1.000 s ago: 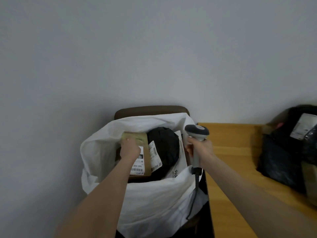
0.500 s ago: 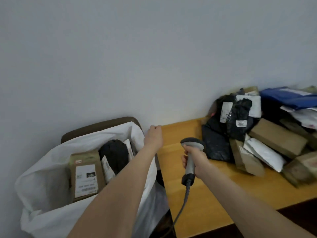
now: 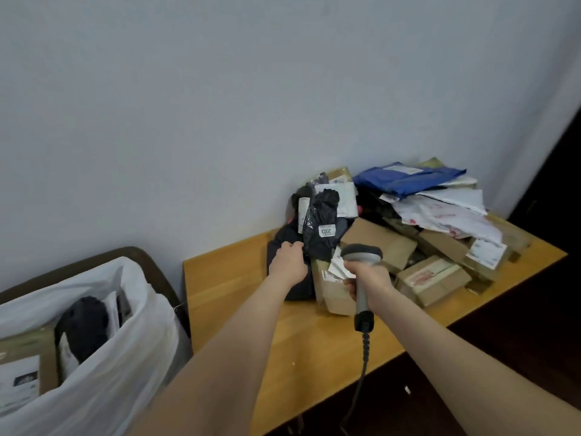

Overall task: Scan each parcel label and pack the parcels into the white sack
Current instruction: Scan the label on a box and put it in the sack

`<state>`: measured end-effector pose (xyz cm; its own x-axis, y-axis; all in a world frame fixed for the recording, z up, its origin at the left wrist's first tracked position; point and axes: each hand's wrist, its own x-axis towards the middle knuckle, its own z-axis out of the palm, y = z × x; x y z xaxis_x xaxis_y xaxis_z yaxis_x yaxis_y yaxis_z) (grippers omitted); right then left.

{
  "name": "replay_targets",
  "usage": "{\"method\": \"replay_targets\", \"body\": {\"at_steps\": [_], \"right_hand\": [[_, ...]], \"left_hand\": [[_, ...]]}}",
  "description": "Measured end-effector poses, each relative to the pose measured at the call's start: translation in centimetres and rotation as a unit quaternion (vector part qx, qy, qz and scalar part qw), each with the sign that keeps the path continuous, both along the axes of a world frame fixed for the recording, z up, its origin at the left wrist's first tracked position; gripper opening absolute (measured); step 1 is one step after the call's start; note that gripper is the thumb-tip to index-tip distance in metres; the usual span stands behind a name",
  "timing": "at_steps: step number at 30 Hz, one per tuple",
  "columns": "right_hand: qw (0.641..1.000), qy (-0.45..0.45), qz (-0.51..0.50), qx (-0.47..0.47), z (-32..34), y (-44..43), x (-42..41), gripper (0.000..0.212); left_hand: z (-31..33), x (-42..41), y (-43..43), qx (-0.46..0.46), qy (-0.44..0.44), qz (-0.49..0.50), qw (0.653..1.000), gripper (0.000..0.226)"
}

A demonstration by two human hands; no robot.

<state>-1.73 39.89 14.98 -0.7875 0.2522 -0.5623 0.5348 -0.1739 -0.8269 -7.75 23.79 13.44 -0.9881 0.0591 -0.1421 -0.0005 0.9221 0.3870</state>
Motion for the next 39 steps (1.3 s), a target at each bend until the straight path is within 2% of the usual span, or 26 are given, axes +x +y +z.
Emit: {"method": "replay_targets", "body": {"at_steps": [8, 14, 16, 21, 25, 28, 30, 34, 39], "right_hand": [[0.997, 0.012, -0.041, 0.057, -0.3, 8.2, -4.9, 0.017], [0.992, -0.019, -0.012, 0.121, -3.2, 12.1, -11.6, 0.017], [0.99, -0.052, 0.005, 0.129, -4.3, 12.8, -14.0, 0.024], [0.986, -0.107, 0.042, 0.122, -6.8, 14.8, -17.6, 0.046], [0.986, -0.123, 0.055, 0.102, -8.3, 16.0, -19.0, 0.051], [0.987, -0.117, 0.062, 0.095, -8.6, 16.3, -19.4, 0.054], [0.988, -0.095, 0.085, 0.088, -8.4, 16.0, -19.4, 0.052], [0.993, -0.028, 0.097, 0.065, -6.9, 14.2, -19.1, 0.051], [0.997, 0.013, 0.066, 0.029, -5.0, 11.9, -18.2, 0.058]], "left_hand": [[-1.8, -6.1, 7.5, 0.023, -0.034, -0.037, 0.998, 0.056], [-5.8, -13.9, 11.9, 0.045, -0.077, -0.043, 0.995, 0.048], [-7.2, -16.3, 13.0, 0.047, -0.089, -0.036, 0.994, 0.048], [-10.2, -20.3, 15.3, 0.062, -0.116, -0.005, 0.991, 0.055], [-11.7, -21.7, 16.0, 0.067, -0.162, 0.019, 0.984, 0.057], [-11.9, -21.9, 15.2, 0.085, -0.152, 0.08, 0.981, 0.043], [-11.4, -21.6, 14.1, 0.096, -0.131, 0.145, 0.976, 0.046], [-9.1, -20.2, 10.6, 0.206, -0.048, 0.297, 0.931, 0.046], [-6.4, -15.9, 6.2, 0.331, 0.043, 0.426, 0.841, 0.024]]}}
